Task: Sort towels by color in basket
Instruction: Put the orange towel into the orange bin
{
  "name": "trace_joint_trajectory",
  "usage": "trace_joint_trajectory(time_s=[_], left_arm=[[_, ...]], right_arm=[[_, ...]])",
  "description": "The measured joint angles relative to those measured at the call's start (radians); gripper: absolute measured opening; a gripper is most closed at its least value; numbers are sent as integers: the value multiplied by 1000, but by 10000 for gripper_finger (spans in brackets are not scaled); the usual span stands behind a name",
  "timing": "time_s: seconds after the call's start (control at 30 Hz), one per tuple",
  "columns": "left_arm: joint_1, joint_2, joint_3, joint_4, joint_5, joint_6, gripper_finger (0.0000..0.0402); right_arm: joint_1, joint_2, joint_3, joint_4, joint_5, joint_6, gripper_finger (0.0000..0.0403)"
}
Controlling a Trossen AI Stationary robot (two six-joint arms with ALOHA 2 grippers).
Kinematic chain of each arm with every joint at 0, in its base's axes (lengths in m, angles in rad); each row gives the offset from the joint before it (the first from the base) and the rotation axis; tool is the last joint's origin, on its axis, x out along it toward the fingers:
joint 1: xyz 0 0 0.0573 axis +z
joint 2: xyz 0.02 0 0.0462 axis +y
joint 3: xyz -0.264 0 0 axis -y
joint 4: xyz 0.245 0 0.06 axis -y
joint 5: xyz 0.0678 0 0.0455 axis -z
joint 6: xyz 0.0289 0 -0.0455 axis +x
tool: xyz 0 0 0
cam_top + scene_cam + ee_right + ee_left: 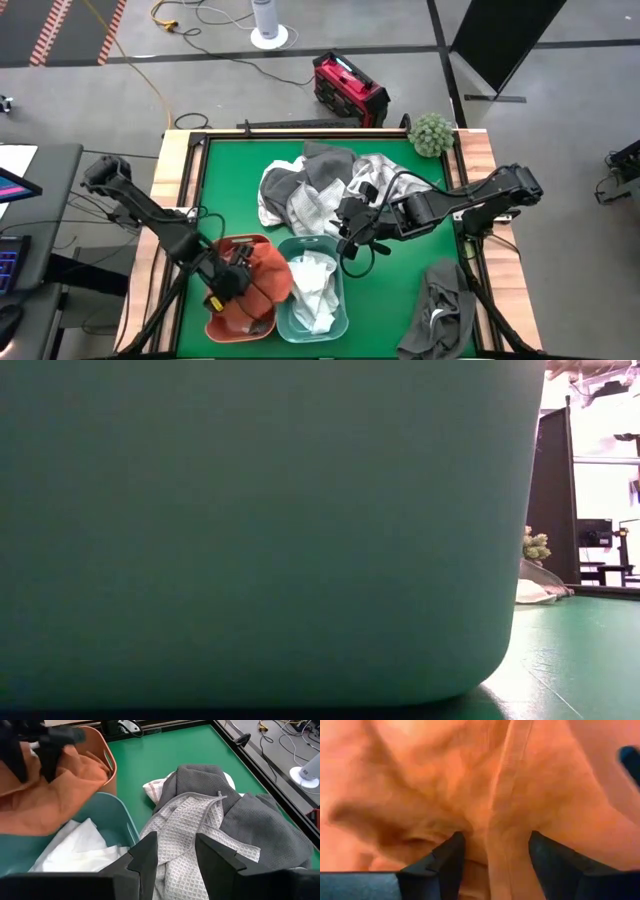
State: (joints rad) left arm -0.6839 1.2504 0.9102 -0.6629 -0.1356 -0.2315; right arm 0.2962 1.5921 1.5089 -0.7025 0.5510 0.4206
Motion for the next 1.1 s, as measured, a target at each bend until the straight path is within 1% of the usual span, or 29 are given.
trace_joint_trajectory(time_s=[0.07, 0.17, 0.23, 0.33, 0.4, 0.57, 0.87, 0.93, 1.03, 1.1], left_arm=[[-7, -22, 41, -40, 0, 3, 210], [-27, -61, 83, -39, -18, 27, 210], [-40, -80, 94, -10, -79, 42, 210], [-44, -87, 94, 1, -228, 46, 210], [-42, -86, 79, 20, -285, 43, 210], [-14, -85, -41, 175, -292, 44, 210], [47, -85, -339, 443, -289, -74, 210], [63, -87, -362, 464, -287, -82, 210], [74, -87, -365, 467, -274, -73, 210], [75, -87, -349, 462, -243, -46, 210]], right_arm=[[0, 0, 0, 0, 0, 0, 162], [5, 0, 0, 0, 0, 1, 162], [7, 0, 0, 0, 0, 5, 162], [12, 0, 0, 0, 0, 6, 162], [12, 0, 0, 0, 0, 9, 162], [12, 0, 0, 0, 0, 16, 162], [11, 0, 0, 0, 0, 15, 162], [11, 0, 0, 0, 0, 15, 162], [11, 0, 0, 0, 0, 15, 162], [11, 0, 0, 0, 0, 15, 162]])
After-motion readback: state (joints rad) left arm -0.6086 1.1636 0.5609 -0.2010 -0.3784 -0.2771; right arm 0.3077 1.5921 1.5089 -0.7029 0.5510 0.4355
